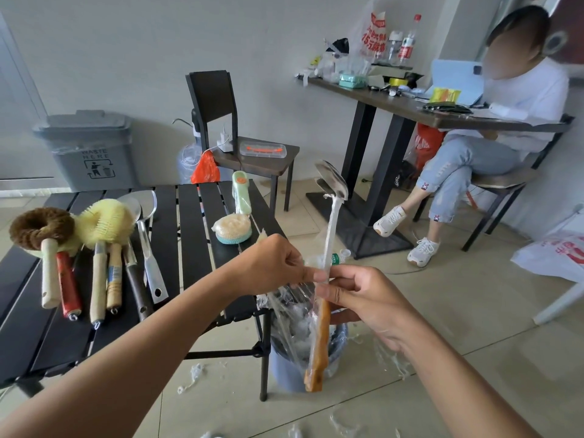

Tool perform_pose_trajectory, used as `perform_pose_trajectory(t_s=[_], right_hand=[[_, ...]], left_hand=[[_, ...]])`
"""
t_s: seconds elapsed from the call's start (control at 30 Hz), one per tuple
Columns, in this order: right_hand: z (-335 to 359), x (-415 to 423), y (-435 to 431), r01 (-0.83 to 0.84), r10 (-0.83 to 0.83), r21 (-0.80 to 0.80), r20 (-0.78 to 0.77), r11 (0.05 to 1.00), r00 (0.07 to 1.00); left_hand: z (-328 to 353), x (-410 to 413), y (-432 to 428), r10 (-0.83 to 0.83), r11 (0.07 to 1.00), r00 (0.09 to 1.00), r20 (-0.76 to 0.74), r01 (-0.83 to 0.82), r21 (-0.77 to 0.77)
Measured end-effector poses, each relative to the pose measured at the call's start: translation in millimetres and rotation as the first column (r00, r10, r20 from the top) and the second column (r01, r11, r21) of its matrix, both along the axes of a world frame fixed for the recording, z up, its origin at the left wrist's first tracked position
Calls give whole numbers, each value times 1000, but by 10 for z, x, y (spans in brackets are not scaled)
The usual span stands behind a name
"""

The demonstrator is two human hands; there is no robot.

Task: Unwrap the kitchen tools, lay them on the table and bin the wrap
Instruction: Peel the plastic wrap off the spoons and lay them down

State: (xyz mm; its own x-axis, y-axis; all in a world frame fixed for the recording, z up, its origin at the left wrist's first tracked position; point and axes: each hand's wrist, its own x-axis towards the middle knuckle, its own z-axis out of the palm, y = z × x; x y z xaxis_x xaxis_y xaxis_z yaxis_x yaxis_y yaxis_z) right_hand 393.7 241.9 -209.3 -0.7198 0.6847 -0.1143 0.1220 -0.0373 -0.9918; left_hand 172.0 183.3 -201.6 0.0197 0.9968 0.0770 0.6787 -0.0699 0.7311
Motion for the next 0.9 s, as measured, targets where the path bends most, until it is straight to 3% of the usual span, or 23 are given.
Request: perform_pose_trajectory(t_s=[0.2,0.33,0.43,0.5,0.6,0.67,0.9], right_hand=[[-20,15,47,-77,70,-73,-89,994,994],[-43,16,60,-96,73,-153,-149,984,986],[-72,7,44,-132,90,-217,-193,967,977],[-83,1,37,-152,108,-226,-193,962,975],[-103,-39,0,-127,84,-259,-168,957,982],[-103,-83,-35,-63,20,-273,-157,960,987],[-81,-135,-97,-38,-14,-291,-176,956,984]], left_hand=[[16,-65,-4,144,987,990,-4,-144,74],[-73,121,-38,230,959,959,168,-253,127],[-170,292,-59,314,935,874,371,-352,36],[-202,377,-70,353,923,831,430,-386,-12],[-225,501,-82,452,852,867,210,-489,187],[-219,571,-98,466,830,883,62,-460,314],[-107,511,-90,428,815,901,-67,-353,460]])
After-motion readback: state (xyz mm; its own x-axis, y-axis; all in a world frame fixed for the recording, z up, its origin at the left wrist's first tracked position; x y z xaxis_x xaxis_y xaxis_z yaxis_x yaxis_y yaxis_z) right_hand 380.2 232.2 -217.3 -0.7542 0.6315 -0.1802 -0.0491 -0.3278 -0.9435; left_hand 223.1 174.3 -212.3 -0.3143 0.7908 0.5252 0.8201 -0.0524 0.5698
